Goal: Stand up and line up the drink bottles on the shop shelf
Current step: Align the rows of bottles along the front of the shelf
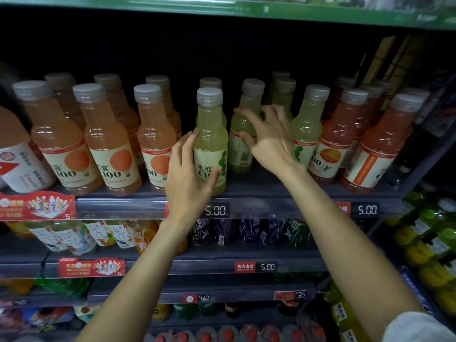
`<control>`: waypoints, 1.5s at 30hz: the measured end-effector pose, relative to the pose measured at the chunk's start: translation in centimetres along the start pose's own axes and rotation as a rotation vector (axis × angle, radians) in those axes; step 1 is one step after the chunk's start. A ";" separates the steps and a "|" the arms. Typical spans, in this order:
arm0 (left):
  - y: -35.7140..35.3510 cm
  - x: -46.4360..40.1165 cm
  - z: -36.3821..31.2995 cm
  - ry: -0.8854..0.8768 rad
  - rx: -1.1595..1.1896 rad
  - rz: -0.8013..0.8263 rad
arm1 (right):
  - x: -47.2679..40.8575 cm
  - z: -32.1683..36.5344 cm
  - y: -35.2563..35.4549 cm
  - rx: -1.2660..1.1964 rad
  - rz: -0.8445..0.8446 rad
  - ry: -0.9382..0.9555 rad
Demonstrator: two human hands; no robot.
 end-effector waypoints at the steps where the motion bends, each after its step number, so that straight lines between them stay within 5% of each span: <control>1: 0.0 0.0 0.0 0.001 0.007 0.002 | -0.2 -0.2 -0.2 -0.046 0.048 -0.008; 6: -0.1 0.0 0.0 -0.006 0.017 0.004 | -0.6 -0.7 -0.5 -0.203 0.169 -0.043; 13: 0.0 0.1 0.0 -0.001 0.009 0.005 | -2.6 -0.1 1.0 -0.111 0.038 -0.357; 19: 0.0 0.0 0.0 0.001 0.004 0.013 | -2.7 -1.6 0.4 -0.550 0.159 -0.496; 26: 0.1 0.0 0.0 0.010 0.002 0.015 | -3.1 -0.5 2.0 -0.110 0.020 -0.423; 33: 0.0 0.0 -0.1 0.013 -0.005 0.016 | -3.1 -1.5 2.0 -0.384 0.140 -0.476; 38: 0.0 0.0 -0.1 0.013 -0.004 0.022 | -3.5 -0.7 1.9 -0.189 0.052 -0.450; 45: -0.1 0.0 0.1 0.014 -0.004 0.020 | -3.2 -0.8 1.9 -0.241 0.062 -0.469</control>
Point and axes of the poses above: each hand's wrist, its own x-axis away from the middle knuckle, its own y-axis out of the back of the hand, z = x × y, the point moved 6 cm from there along -x, towards the middle knuckle, and after that the axes turned 2 degrees about -y, right-handed, at the moved point
